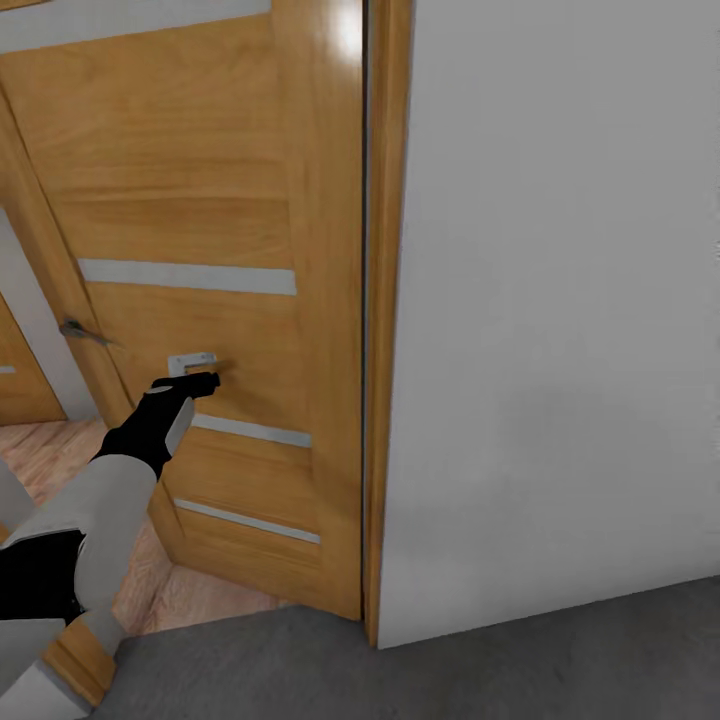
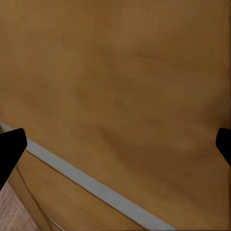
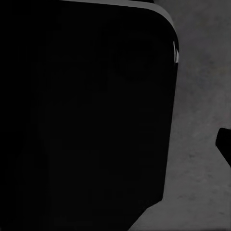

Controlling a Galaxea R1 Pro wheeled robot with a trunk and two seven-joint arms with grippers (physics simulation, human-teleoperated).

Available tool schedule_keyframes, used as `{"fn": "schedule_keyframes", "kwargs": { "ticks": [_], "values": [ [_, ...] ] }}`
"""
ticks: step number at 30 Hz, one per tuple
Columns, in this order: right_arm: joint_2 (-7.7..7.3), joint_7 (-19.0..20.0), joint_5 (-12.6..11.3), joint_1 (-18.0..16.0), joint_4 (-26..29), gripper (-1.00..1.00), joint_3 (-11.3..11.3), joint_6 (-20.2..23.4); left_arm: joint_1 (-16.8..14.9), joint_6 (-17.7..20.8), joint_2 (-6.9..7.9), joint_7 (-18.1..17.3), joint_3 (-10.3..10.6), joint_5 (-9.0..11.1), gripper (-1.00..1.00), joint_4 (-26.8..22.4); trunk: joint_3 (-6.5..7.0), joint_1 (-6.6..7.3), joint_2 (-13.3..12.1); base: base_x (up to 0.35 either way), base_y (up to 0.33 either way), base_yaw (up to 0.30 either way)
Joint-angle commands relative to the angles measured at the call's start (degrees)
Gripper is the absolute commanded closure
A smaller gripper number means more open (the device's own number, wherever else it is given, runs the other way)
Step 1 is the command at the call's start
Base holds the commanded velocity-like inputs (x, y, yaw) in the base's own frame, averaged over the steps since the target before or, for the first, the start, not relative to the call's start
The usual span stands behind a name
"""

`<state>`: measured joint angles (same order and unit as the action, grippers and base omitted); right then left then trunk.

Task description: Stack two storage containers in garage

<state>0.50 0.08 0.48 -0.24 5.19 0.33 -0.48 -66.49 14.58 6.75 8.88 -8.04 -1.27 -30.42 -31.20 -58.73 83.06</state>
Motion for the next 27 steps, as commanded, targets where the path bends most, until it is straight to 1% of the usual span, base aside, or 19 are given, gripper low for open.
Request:
{"fn": "schedule_keyframes", "kwargs": {
  "ticks": [1, 8, 19, 23, 26, 27],
  "values": [
    [0.01, 0.0, 0.0, 0.0, 0.0, -1.00, 0.0, -0.1, 0.0, 0.2, -0.07, -0.4, 0.1, 0.9, -1.00, -0.2, -0.05, 0.00, 0.0, -0.010, 0.065, -0.073],
    [0.03, 0.0, 0.0, 0.0, 0.0, -1.00, 0.0, -0.1, 0.0, 0.2, 0.00, -0.6, 0.1, 0.9, -1.00, -0.1, -0.05, 0.00, 0.0, -0.039, 0.133, -0.071],
    [0.03, 0.0, 0.0, 0.0, 0.0, -1.00, 0.0, -0.1, 0.0, 0.3, 0.03, -0.7, 0.2, 1.0, -1.00, -0.1, -0.05, 0.00, 0.0, -0.152, 0.249, -0.234],
    [0.01, 0.1, 0.0, 0.0, 0.0, -1.00, 0.0, -0.1, 0.0, 0.3, 0.04, -0.8, 0.2, 1.0, -1.00, -0.1, -0.05, 0.00, 0.0, -0.048, 0.267, -0.114],
    [-0.02, 0.1, 0.0, 0.0, 0.0, -1.00, 0.0, -0.1, 0.0, 0.3, 0.04, -1.4, 0.2, 1.0, -1.00, -0.2, -0.05, 0.00, 0.0, 0.038, 0.236, -0.044],
    [-0.04, 0.1, 0.0, 0.0, 0.0, -1.00, 0.0, -0.1, 0.0, 0.3, 0.03, -2.3, 0.2, 1.1, -1.00, -0.3, -0.05, 0.00, 0.0, 0.026, 0.137, -0.034]
  ]
}}
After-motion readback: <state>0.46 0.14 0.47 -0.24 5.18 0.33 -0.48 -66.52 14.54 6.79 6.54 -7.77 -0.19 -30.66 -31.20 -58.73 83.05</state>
